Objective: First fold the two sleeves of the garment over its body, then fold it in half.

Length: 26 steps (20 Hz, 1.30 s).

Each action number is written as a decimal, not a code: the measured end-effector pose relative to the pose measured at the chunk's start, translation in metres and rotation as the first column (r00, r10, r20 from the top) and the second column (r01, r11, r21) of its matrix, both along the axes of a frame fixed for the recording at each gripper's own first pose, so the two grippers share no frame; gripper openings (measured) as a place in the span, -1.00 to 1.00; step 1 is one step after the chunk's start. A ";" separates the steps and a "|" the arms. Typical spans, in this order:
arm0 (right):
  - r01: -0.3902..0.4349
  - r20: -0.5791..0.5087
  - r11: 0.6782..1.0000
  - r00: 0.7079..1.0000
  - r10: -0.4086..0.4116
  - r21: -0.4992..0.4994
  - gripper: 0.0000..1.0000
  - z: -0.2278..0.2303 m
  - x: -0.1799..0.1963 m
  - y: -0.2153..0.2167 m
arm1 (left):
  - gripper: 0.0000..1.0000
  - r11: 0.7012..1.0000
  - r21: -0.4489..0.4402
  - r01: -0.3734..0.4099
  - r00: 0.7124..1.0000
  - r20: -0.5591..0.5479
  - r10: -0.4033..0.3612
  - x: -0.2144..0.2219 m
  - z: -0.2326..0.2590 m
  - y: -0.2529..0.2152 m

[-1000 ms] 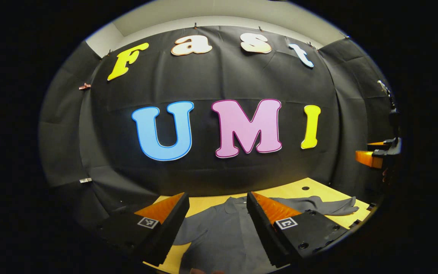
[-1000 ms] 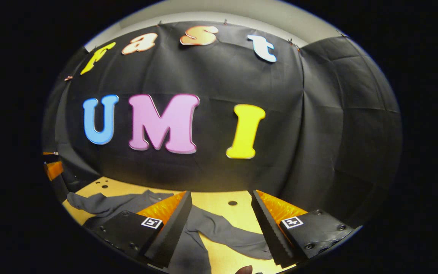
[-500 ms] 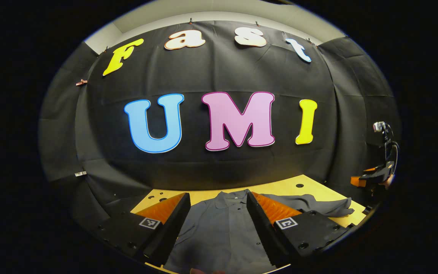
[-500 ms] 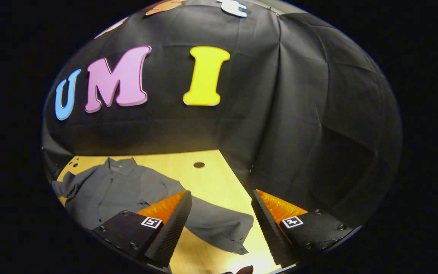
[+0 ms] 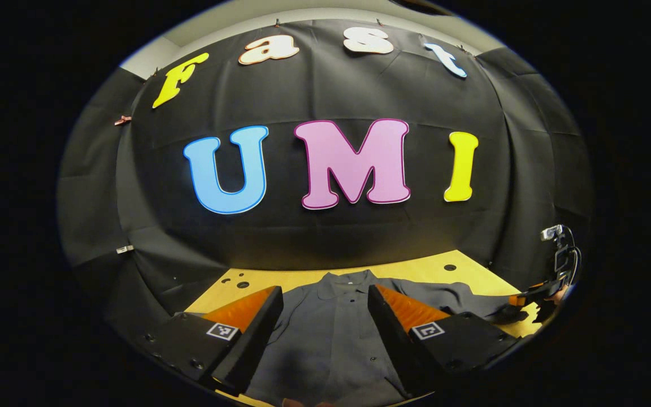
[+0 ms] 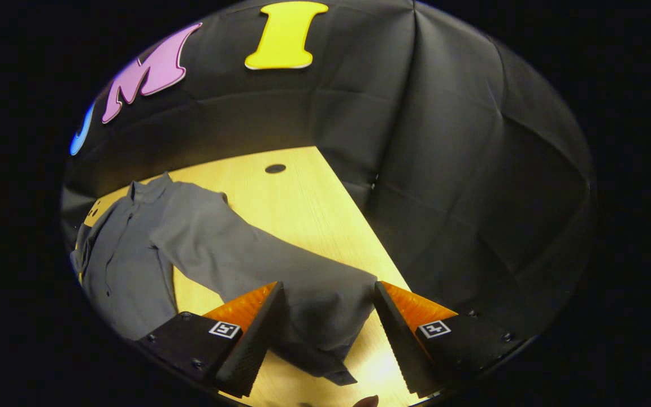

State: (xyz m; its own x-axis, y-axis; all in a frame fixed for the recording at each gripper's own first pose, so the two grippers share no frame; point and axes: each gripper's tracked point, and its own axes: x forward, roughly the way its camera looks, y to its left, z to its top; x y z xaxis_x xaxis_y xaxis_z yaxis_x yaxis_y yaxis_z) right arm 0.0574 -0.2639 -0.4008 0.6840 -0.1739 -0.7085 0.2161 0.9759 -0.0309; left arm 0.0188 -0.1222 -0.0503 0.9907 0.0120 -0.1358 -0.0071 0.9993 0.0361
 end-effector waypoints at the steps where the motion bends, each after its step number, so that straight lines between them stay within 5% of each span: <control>1: 0.004 -0.021 1.000 1.000 -0.004 0.002 0.96 -0.009 -0.001 -0.004 | 0.91 1.000 0.005 -0.001 1.000 0.001 0.001 0.000 -0.001 -0.004; 7: -0.020 -0.112 0.999 0.993 0.025 0.040 0.96 -0.045 -0.021 -0.002 | 0.92 0.999 0.024 -0.025 1.000 -0.017 0.026 0.006 -0.004 -0.012; 10: 0.018 -0.086 0.997 0.996 -0.012 0.071 0.77 -0.042 -0.015 -0.003 | 0.92 0.999 0.031 -0.025 0.999 -0.026 0.026 0.007 -0.005 -0.015; 14: -0.009 -0.127 0.997 0.992 0.018 0.072 -0.87 -0.047 -0.009 0.000 | 0.94 0.999 0.006 -0.039 0.999 -0.031 0.039 0.003 -0.006 -0.007; 20: 0.115 -0.015 0.992 0.993 -0.115 0.060 -0.88 0.017 -0.025 -0.003 | 0.94 1.000 0.016 0.016 1.000 -0.004 -0.016 -0.002 -0.004 0.032; 26: 0.116 0.128 0.993 0.985 -0.119 0.035 -0.89 0.110 -0.050 0.059 | 0.94 0.997 0.002 0.080 0.997 0.018 -0.080 -0.010 -0.005 0.092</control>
State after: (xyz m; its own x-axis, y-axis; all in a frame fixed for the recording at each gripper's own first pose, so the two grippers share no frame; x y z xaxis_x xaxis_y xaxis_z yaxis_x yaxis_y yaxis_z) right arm 0.0077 -0.2052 -0.2908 0.7464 -0.2406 -0.6205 0.3298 0.9436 0.0308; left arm 0.0084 -0.0306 -0.0549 0.9907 -0.0669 -0.1181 0.0718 0.9967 0.0379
